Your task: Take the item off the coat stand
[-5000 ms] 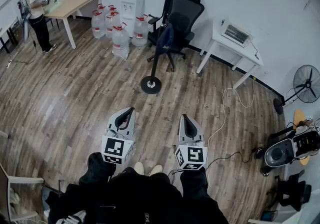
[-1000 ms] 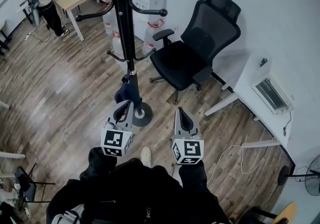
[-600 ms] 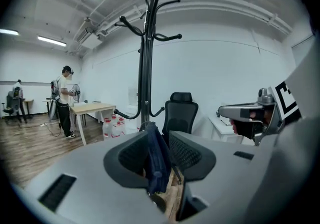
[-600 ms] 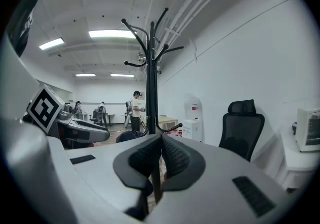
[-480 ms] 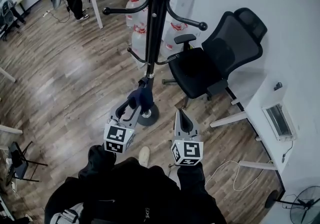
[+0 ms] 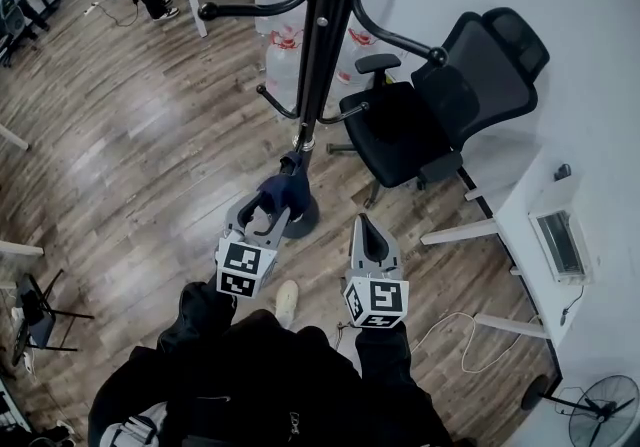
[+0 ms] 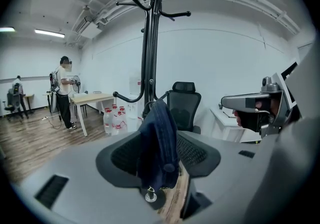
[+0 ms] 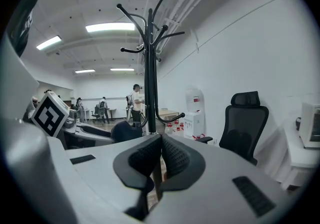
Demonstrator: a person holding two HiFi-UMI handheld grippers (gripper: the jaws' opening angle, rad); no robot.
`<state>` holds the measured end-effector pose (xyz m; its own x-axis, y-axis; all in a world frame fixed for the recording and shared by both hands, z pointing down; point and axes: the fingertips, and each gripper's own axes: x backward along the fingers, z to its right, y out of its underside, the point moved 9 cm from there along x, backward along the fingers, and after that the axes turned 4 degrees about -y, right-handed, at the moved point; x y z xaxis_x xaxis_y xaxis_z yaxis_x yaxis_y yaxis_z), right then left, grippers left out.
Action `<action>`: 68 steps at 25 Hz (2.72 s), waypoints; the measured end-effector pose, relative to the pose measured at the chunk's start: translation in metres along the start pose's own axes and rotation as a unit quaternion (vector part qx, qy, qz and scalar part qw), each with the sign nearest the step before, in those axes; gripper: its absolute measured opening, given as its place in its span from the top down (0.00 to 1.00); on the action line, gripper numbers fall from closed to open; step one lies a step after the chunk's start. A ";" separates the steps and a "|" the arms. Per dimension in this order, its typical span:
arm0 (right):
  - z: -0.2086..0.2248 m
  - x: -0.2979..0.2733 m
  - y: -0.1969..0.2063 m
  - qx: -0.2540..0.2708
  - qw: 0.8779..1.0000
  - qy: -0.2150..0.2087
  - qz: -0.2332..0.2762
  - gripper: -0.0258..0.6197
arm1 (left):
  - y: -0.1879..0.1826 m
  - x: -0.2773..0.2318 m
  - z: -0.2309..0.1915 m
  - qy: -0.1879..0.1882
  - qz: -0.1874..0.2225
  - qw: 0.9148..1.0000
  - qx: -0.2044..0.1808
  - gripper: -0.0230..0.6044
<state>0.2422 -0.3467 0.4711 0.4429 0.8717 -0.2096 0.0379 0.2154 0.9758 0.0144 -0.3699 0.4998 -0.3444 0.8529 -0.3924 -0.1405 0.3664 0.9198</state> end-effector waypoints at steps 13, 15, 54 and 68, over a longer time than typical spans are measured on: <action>0.007 -0.008 0.004 -0.001 1.000 0.011 -0.008 0.94 | 0.002 -0.014 -0.007 -0.015 -0.013 1.000 0.012 0.88; 0.008 -0.008 0.003 -0.001 1.000 0.010 -0.009 0.94 | 0.002 -0.013 -0.008 -0.013 -0.014 1.000 0.015 0.89; -0.025 0.086 -0.017 0.016 0.998 0.043 0.052 0.94 | -0.056 0.092 0.020 -0.023 0.102 0.995 -0.005 0.90; -0.073 0.158 -0.005 0.017 0.996 0.056 0.063 0.94 | -0.025 0.168 0.040 -0.013 0.104 0.994 -0.010 0.90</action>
<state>0.2466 -0.1778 0.4284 0.3436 0.9349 -0.0893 0.0186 0.0883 0.9959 -0.0026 -0.2213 0.4105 -0.3437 0.9190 -0.1934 -0.0864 0.1741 0.9809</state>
